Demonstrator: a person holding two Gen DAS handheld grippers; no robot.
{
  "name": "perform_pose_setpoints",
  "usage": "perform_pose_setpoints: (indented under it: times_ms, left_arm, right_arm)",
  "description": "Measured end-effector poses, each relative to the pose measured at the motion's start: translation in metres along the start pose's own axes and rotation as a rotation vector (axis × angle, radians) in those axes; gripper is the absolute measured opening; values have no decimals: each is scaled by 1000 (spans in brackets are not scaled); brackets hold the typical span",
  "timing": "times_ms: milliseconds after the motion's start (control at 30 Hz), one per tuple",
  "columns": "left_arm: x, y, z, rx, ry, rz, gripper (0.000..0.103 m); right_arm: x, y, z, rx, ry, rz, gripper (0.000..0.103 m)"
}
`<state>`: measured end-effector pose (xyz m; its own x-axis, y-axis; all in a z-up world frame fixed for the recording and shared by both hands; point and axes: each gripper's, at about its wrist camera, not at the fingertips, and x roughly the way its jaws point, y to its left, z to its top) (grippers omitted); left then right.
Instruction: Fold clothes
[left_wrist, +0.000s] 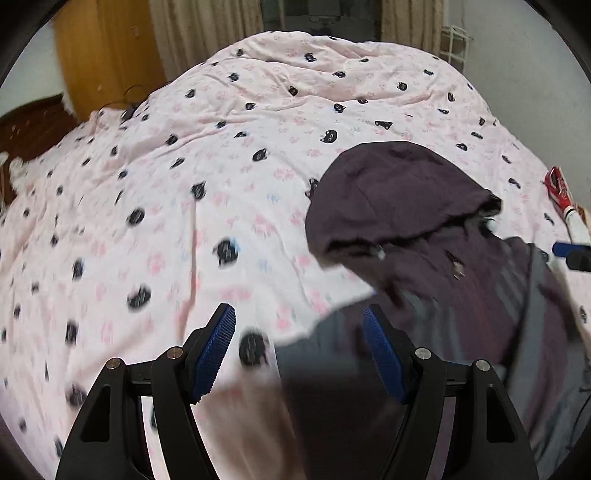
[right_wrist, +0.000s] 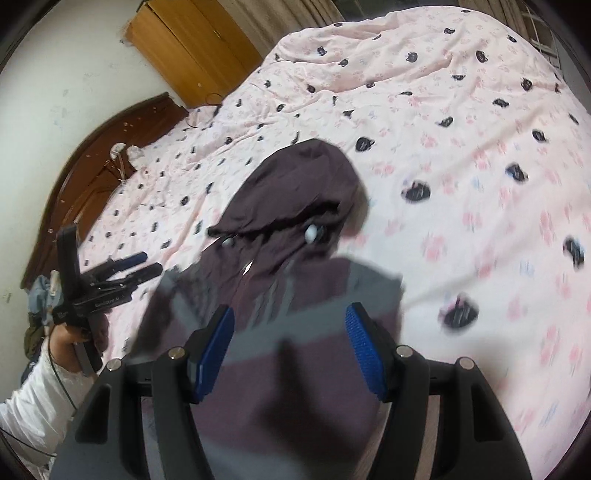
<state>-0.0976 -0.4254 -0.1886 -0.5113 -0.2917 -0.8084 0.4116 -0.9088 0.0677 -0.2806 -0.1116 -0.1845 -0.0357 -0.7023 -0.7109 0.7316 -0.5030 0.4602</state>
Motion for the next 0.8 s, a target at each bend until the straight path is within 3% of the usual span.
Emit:
perform_pose_setpoints:
  times_ms: [233, 433, 800]
  left_arm:
    - [46, 6, 34, 11, 31, -56, 67]
    - [80, 23, 57, -66, 51, -158, 67]
    - [132, 36, 87, -68, 75, -203, 67]
  right_arm:
    - [36, -13, 44, -28, 38, -12, 65]
    - [64, -26, 78, -31, 59, -15, 65]
    - [108, -45, 121, -13, 101, -11, 61]
